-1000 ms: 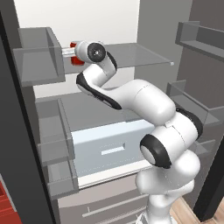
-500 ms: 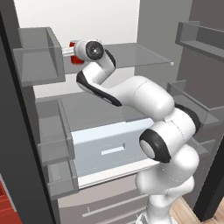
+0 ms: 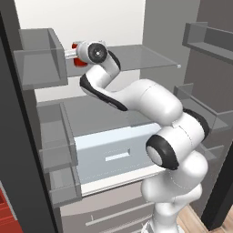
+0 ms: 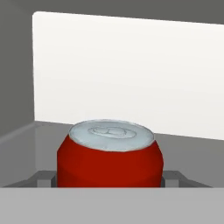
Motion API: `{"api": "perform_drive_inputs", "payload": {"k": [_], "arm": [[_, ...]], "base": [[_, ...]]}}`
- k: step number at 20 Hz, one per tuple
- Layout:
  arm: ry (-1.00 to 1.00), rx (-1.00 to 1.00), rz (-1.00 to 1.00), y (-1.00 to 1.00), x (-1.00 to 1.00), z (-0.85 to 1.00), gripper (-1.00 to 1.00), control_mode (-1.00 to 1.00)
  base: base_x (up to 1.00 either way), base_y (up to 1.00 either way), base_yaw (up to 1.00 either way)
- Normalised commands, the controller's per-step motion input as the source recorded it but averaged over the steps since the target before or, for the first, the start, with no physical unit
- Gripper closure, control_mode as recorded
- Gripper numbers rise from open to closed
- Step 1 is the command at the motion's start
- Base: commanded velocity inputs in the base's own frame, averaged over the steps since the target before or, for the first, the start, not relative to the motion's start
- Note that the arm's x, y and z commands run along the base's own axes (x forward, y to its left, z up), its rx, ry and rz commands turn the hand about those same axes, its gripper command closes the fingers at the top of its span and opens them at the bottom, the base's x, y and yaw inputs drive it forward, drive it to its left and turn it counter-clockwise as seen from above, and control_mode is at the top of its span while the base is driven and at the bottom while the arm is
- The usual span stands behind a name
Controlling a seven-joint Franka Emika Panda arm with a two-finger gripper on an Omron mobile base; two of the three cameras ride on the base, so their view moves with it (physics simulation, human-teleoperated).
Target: Open the fridge, grab two sodas, and place both sodas inside the bowl with ice on the dining counter.
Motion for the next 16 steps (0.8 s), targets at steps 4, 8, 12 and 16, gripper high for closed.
{"api": "perform_drive_inputs", "payload": {"k": [4, 8, 12, 16], "arm": [[-0.12, 0.04, 0.00, -0.24, -0.41, 0.00, 1.00, -1.00], [-0.08, 0.02, -0.06, -0.29, -0.54, 0.20, 1.00, -1.00], [-0.02, 0.00, -0.07, -0.42, -0.53, 0.49, 1.00, -1.00], [0.04, -0.09, -0.11, -0.37, -0.48, 0.78, 1.00, -1.00]], "base": [[0.00, 0.00, 0.00], [0.00, 0.00, 0.00], [0.00, 0.00, 0.00], [0.00, 0.00, 0.00]]}}
